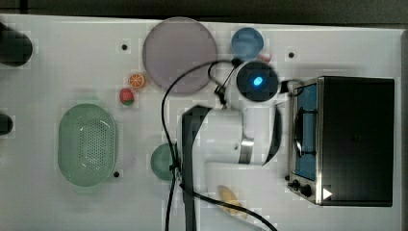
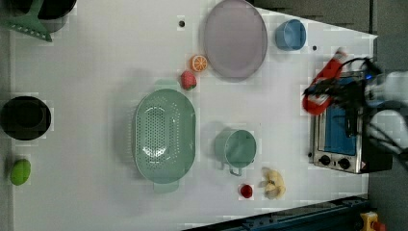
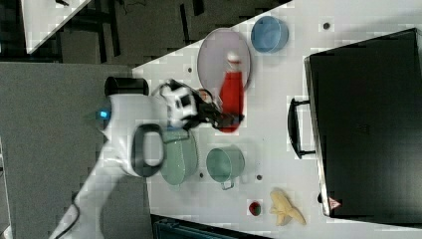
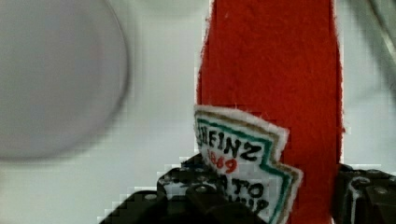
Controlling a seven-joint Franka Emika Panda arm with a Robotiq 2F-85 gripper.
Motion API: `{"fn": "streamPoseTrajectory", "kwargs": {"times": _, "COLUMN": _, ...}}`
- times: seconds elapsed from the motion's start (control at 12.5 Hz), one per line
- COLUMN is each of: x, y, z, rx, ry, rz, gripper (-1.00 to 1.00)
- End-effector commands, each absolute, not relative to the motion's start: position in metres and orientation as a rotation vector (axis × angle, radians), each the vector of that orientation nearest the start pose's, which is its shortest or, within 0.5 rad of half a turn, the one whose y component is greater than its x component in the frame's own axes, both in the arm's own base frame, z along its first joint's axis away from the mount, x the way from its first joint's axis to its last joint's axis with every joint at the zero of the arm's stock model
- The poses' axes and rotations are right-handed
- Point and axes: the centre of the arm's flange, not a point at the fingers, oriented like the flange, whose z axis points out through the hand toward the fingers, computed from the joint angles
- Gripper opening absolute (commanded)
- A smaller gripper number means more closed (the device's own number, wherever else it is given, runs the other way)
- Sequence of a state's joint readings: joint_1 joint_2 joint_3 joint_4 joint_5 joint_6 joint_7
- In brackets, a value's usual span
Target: Pick ketchup from strainer and place it on the table
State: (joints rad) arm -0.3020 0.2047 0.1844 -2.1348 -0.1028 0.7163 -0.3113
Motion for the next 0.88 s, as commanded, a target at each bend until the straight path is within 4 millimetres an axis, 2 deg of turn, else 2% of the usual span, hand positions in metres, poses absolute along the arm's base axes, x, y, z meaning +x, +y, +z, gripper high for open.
{"fn": "streamPoseTrajectory", "kwargs": {"times": 0.08, "x": 0.536, "y": -0.028, "z": 0.257, "rx": -3.104, "ry": 0.61, "rz": 0.099, "gripper": 0.19}}
{"fn": "streamPoseTrajectory", "kwargs": {"times": 0.16, "x": 0.53, "y": -0.028, "z": 0.237, "rx": -3.097, "ry": 0.611, "rz": 0.121, "gripper": 0.26}}
{"fn": "streamPoseTrajectory", "kwargs": {"times": 0.32, "x": 0.524, "y": -0.028, "z": 0.205, "rx": -3.081, "ry": 0.613, "rz": 0.129, "gripper": 0.67}}
{"fn": "streamPoseTrajectory", "kwargs": {"times": 0.4, "x": 0.524, "y": -0.027, "z": 0.197, "rx": -3.075, "ry": 0.61, "rz": 0.116, "gripper": 0.89}}
{"fn": "streamPoseTrajectory", "kwargs": {"times": 0.48, "x": 0.525, "y": -0.026, "z": 0.197, "rx": -3.074, "ry": 0.606, "rz": 0.11, "gripper": 0.99}}
{"fn": "streamPoseTrajectory", "kwargs": {"times": 0.56, "x": 0.527, "y": -0.025, "z": 0.205, "rx": -3.075, "ry": 0.605, "rz": 0.09, "gripper": 1.0}}
{"fn": "streamPoseTrajectory", "kwargs": {"times": 0.64, "x": 0.533, "y": -0.025, "z": 0.223, "rx": -3.077, "ry": 0.603, "rz": 0.033, "gripper": 1.0}}
{"fn": "streamPoseTrajectory", "kwargs": {"times": 0.88, "x": 0.553, "y": -0.024, "z": 0.307, "rx": -3.076, "ry": 0.606, "rz": -0.181, "gripper": 1.0}}
